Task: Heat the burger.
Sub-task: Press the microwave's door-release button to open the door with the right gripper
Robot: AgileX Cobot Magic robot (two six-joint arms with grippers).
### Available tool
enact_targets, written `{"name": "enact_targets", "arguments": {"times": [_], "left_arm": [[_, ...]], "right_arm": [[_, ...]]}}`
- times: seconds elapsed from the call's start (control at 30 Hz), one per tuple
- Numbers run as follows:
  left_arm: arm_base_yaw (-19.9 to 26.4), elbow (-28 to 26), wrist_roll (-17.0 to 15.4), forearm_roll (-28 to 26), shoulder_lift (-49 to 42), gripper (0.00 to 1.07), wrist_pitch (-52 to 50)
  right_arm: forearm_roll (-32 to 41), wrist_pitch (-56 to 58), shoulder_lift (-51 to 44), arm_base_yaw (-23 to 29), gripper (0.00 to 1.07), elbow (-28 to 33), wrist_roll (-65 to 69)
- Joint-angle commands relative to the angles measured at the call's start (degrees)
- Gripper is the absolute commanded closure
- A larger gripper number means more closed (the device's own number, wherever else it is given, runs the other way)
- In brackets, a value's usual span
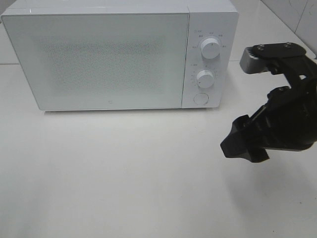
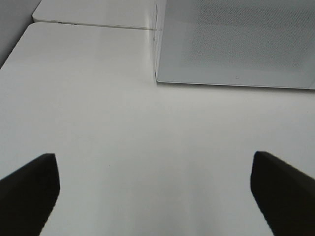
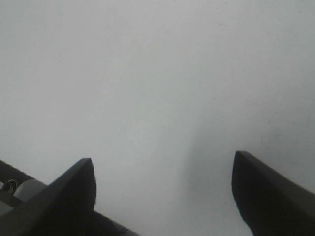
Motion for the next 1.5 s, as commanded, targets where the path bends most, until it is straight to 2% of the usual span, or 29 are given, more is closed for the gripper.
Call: {"name": "enact_targets", "arguments": {"times": [0.03, 0.43, 0.63, 0.8, 0.83, 0.9, 0.93, 1.1, 1.3, 1.5], "left_arm": [[0.17, 0.17, -0.11, -0.06, -1.15, 0.08, -0.57], [0.17, 0.17, -0.11, -0.06, -1.15, 0.08, -0.57], [0.17, 0.17, -0.11, -0.06, -1.15, 0.08, -0.57], [0.17, 0.17, -0.11, -0.06, -1.15, 0.08, -0.57], [0.17, 0.17, -0.11, -0.06, -1.15, 0.08, -0.57], [0.17, 0.17, -0.11, -0.06, -1.15, 0.08, -0.57], [0.17, 0.17, -0.11, -0.06, -1.15, 0.08, -0.57], [0.17, 0.17, -0.11, -0.06, -1.15, 0.09, -0.57], [0.17, 0.17, -0.11, -0.06, -1.15, 0.09, -0.57], [0.17, 0.17, -0.11, -0.06, -1.15, 0.09, -0.57]], "right_arm": [[-0.92, 7.05, -6.88, -0.11, 0.35, -0.34, 0.00], [-1.26, 20.00, -24.01, -0.11, 0.35, -0.34, 0.80], [-6.82, 26.01, -34.72, -0.17, 0.35, -0.34, 4.35], [-8.71, 28.30, -43.26, -4.93, 0.31, -0.23, 5.73], [-8.71, 28.53, -46.87, -7.96, 0.29, -0.23, 5.04], [-8.71, 28.76, -48.59, -9.63, 0.29, -0.23, 4.01], [-8.71, 29.51, -51.34, -12.61, 0.29, -0.23, 2.75], [-8.25, 30.14, -55.92, -15.18, 0.30, 0.11, 4.47], [-8.25, 30.48, -63.43, -19.77, 0.31, 4.58, 4.47], [-8.42, 28.99, -68.53, -21.20, 0.31, 7.33, 4.47]]}}
